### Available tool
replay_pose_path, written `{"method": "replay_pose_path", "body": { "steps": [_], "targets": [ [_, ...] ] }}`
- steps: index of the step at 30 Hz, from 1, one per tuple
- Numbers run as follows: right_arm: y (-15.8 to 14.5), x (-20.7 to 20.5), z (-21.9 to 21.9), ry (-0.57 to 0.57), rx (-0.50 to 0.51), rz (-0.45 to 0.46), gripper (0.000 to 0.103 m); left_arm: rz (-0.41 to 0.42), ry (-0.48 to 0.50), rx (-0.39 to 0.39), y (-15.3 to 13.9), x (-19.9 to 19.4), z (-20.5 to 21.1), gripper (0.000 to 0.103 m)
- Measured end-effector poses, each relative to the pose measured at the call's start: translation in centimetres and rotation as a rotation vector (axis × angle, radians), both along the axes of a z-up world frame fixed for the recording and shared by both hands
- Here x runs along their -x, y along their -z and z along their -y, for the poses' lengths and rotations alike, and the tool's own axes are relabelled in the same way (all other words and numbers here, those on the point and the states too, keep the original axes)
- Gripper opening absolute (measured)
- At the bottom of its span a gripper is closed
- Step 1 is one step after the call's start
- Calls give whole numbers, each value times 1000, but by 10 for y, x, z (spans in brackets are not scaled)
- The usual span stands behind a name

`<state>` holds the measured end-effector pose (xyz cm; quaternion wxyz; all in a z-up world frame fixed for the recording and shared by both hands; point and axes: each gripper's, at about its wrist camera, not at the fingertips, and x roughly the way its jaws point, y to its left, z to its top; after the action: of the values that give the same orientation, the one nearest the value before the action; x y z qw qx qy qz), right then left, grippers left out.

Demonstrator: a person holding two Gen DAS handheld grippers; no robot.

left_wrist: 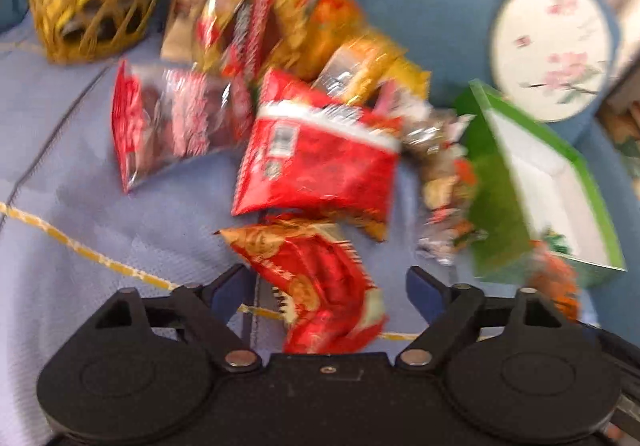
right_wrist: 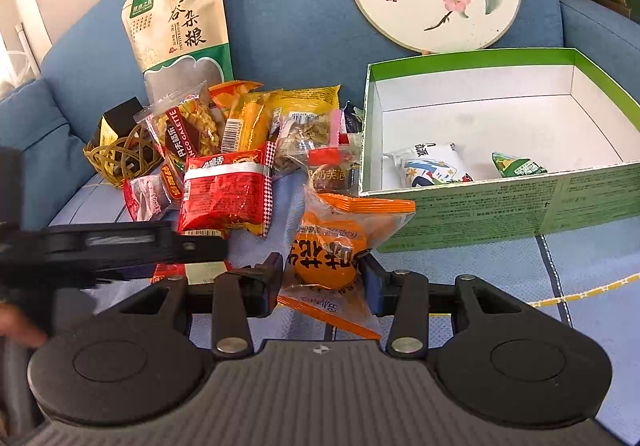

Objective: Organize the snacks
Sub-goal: 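Carry both bags into the green box and open both tools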

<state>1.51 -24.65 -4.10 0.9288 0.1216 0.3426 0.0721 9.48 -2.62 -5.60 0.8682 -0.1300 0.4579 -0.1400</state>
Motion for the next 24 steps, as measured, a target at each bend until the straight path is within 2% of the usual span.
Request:
{"method": "replay_pose_path", "body": {
  "steps": [1, 2, 4, 5, 6, 9, 11, 15, 20, 24],
  "targets": [
    [0, 1, 0, -2, 5, 1, 72, 27, 6, -25, 0, 0, 2, 103],
    [1, 1, 1, -4, 9, 2, 72, 47, 29, -91, -1, 1, 7, 103],
    [3, 1, 4, -3, 10, 0, 72, 69, 71, -145, -2, 4, 13, 97],
    [4, 1, 5, -3, 7, -3, 72, 66, 81, -142, -4, 5, 13, 87],
    [5, 1, 7, -4, 2, -8, 72, 57, 80, -116, -6, 6, 10, 66],
    [1, 6, 9, -21, -23, 9, 72, 16, 97, -30, -12, 11, 5, 65],
    [-8, 10, 13, -29, -30, 46, 72, 30, 123, -23, -22, 15, 10, 65],
    [-30, 12, 29, 7, -4, 115, 72, 70, 187, 62, -54, 15, 26, 65],
    [-54, 5, 63, 102, 76, 185, 72, 155, 292, 109, -91, -2, 72, 66],
    [-59, -5, 93, 180, 113, 197, 72, 216, 342, 122, -103, -18, 116, 66]
  ]
}}
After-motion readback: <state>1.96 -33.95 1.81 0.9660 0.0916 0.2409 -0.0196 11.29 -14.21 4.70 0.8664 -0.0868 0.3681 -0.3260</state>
